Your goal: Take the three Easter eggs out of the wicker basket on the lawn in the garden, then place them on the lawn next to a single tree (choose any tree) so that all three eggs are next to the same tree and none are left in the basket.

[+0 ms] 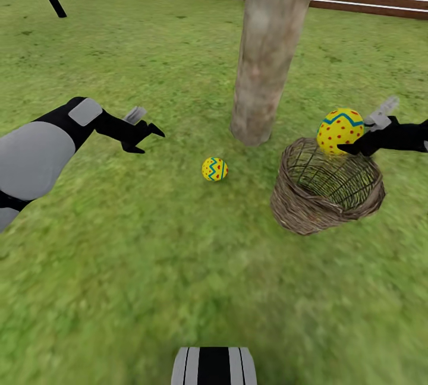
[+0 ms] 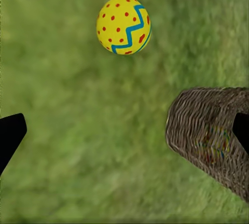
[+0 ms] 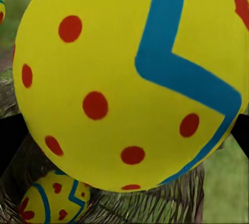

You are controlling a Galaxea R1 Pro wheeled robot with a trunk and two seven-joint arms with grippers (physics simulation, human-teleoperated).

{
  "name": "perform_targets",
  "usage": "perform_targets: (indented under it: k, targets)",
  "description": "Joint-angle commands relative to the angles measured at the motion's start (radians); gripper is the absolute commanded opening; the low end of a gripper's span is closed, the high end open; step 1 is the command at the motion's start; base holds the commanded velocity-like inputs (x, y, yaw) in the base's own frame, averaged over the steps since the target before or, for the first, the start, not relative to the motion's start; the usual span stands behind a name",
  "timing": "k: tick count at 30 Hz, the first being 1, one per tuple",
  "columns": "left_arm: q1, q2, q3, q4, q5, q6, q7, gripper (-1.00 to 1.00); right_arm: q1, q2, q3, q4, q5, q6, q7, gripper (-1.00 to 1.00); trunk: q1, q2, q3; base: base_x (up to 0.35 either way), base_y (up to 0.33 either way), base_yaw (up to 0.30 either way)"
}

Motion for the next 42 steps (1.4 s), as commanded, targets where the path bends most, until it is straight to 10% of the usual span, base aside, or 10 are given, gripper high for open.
perform_targets:
  k: [1, 8, 16, 21, 24, 27, 31, 36, 42]
  targets:
    - [0.0, 0.002, -0.005, 0.0, 0.005, 0.003, -0.002, 1.0, -0.002, 0.001, -0.007, -0.033, 0.005, 0.042, 0.004, -1.0, 0.0, 0.0, -0.001, 0.0, 0.0, 0.0]
    - [0.001, 0.003, -0.005, 0.0, 0.003, 0.001, -0.004, 1.0, -0.008, 0.003, -0.019, -0.136, -0.039, 0.089, 0.161, -1.0, 0.0, 0.0, -0.001, 0.0, 0.188, 0.0]
    - [0.001, 0.005, -0.005, -0.001, 0.002, 0.001, -0.005, 1.0, -0.059, 0.026, -0.019, -0.132, -0.13, 0.128, 0.185, -1.0, 0.0, 0.0, -0.001, 0.0, 0.303, 0.0]
    - [0.002, 0.007, -0.005, -0.001, 0.002, 0.001, -0.005, 1.0, -0.059, 0.225, -0.011, -0.063, -0.037, 0.142, 0.183, -1.0, 0.0, 0.0, -0.001, 0.0, 0.295, 0.0]
    - [0.003, 0.008, -0.005, 0.0, 0.003, 0.001, -0.005, 1.0, -0.053, 0.415, -0.015, -0.017, 0.05, 0.139, 0.169, -1.0, 0.0, 0.0, -0.001, 0.0, 0.097, 0.0]
    - [0.004, 0.013, -0.005, 0.0, 0.004, 0.002, -0.007, 1.0, -0.007, 0.526, -0.018, -0.02, 0.056, 0.137, 0.077, -1.0, 0.0, 0.0, -0.001, 0.0, 0.011, 0.0]
    - [0.004, 0.049, -0.004, -0.007, 0.006, -0.024, -0.008, 1.0, 0.079, 0.603, -0.021, -0.021, 0.005, 0.127, -0.044, -1.0, 0.0, 0.0, -0.001, 0.0, 0.001, 0.0]
    - [0.004, 0.083, -0.005, -0.002, 0.005, -0.064, -0.007, 1.0, 0.179, 0.648, -0.022, -0.013, -0.127, 0.056, -0.305, -1.0, 0.0, 0.0, -0.001, 0.0, 0.0, 0.0]
    - [0.005, 0.083, -0.005, 0.005, 0.005, -0.063, -0.006, 1.0, 0.378, 0.673, -0.022, -0.014, -0.257, -0.16, -0.816, -1.0, 0.0, 0.0, -0.001, 0.0, 0.0, 0.0]
